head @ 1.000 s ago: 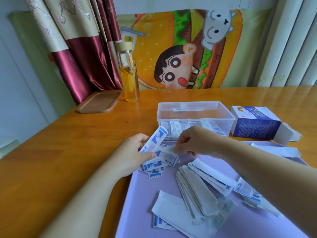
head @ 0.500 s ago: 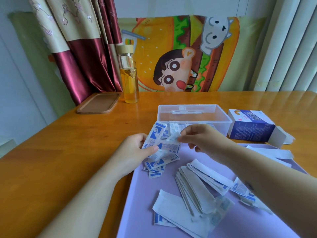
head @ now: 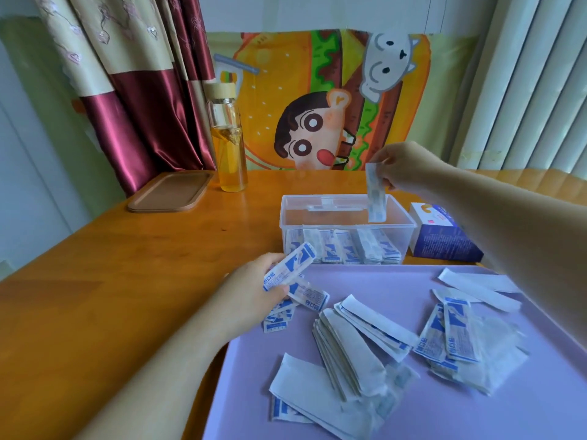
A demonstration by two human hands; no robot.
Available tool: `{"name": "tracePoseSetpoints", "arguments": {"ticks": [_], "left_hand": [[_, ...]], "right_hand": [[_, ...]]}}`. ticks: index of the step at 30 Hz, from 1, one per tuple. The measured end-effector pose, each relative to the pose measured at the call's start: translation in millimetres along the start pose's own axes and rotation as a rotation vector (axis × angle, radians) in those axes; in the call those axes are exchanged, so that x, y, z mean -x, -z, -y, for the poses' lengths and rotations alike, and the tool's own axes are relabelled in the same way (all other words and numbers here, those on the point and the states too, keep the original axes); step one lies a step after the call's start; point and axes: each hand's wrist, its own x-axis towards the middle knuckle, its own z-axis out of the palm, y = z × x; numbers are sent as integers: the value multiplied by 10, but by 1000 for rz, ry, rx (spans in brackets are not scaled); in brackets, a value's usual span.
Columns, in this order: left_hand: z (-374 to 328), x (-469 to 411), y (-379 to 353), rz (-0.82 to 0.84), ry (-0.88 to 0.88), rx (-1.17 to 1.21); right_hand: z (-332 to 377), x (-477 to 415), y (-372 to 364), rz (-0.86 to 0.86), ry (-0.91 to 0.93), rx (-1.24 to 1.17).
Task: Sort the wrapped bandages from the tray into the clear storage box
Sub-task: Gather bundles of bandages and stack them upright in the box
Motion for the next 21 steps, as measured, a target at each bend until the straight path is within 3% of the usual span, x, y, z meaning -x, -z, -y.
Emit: {"name": "tracePoseSetpoints", "arguments": {"ticks": [8, 14, 21], "left_hand": [[8, -8, -19, 10, -8, -101], [36, -17, -21, 4, -20, -112], [31, -22, -23, 4, -13, -124]], "right_hand": [[21, -74, -292, 432, -121, 402], [-38, -109, -433, 413, -144, 546], [7, -32, -417, 394, -50, 695]]}}
